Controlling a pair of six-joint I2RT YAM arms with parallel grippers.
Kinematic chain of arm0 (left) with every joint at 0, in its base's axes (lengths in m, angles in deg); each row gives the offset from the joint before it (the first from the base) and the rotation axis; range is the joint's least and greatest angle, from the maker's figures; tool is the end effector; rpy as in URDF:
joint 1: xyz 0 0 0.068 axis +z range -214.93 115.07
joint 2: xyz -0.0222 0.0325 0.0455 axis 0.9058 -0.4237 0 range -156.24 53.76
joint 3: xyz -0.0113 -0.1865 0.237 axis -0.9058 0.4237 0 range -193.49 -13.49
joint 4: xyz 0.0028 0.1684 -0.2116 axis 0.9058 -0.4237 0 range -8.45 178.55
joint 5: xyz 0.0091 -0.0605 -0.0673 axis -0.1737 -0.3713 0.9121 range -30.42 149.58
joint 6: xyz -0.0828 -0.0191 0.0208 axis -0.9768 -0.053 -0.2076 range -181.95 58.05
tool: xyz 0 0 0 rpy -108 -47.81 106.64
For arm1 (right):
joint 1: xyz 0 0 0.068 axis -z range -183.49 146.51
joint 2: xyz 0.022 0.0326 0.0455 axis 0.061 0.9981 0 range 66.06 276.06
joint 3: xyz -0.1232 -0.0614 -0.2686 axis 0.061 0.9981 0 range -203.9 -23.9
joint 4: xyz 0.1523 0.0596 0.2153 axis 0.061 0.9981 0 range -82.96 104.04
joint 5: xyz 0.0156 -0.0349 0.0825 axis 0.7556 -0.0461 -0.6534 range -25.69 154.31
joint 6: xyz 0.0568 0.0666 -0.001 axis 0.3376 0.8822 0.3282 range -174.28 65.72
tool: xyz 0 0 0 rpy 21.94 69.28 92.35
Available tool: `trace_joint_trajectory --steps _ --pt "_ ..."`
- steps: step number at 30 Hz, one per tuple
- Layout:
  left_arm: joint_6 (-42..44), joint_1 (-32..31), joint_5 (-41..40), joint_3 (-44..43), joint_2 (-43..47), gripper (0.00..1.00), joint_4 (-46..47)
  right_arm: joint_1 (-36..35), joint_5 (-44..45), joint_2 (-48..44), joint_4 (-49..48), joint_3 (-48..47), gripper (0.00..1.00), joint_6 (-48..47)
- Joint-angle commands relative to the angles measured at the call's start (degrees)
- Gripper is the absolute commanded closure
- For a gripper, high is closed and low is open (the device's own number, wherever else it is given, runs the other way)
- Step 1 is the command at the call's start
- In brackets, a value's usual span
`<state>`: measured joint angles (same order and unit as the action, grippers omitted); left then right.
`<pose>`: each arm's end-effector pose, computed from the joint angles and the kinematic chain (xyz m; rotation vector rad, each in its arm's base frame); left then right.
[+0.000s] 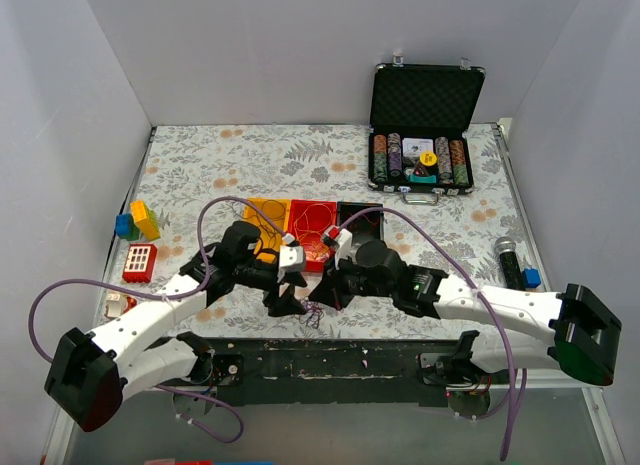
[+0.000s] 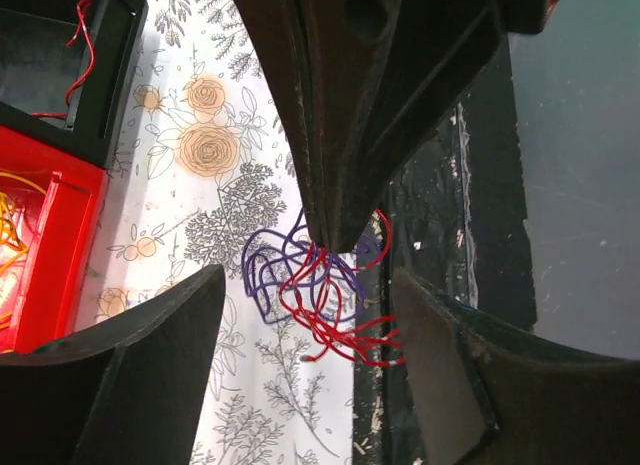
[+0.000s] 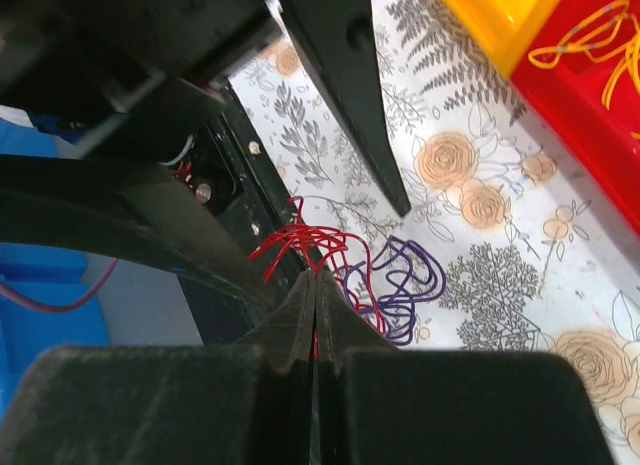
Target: Untangle the cables
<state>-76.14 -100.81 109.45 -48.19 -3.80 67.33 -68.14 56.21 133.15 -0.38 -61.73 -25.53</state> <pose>0.1350 -0.1708 0.2315 0.9122 2.2592 -1.4356 0.1173 0.2730 0.2560 -0.7602 2.0133 1.1626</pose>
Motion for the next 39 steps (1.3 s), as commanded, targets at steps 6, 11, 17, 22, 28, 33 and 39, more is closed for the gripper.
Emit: trace_joint_trajectory --steps 6,11,17,22,28,33,39 --pt "1.98 -0.51 -0.38 -1.6 -0.1 0.58 1.34 -1.1 -2.19 1.11 -4.44 -4.8 0.99 -0.81" --pt "0.66 -0.6 -1.7 -2.04 0.17 0.88 2.23 -1.54 -1.92 1.46 -4.62 -4.8 0.99 -0.54" --pt "-2.32 -0.68 -3.02 -2.57 0.87 1.0 2.75 -1.36 2.81 -0.38 -1.2 -4.45 0.94 -0.54" --pt "-5.57 -0.68 -4.6 -1.87 1.75 1.0 4.25 -1.28 9.84 -6.43 2.85 -3.06 0.52 0.69" --pt "-9.26 -0.6 -6.71 -0.72 2.54 1.0 7.5 -1.28 13.37 -17.07 3.46 4.68 0.27 3.85" --pt "-13.66 -0.6 -7.94 -1.86 3.15 1.0 10.66 -1.36 10.47 -19.71 2.15 11.97 0.18 6.14" --pt "-16.65 -0.6 -8.12 -4.67 3.68 1.0 11.98 -1.28 11.96 -24.9 -9.88 20.59 0.12 8.78"
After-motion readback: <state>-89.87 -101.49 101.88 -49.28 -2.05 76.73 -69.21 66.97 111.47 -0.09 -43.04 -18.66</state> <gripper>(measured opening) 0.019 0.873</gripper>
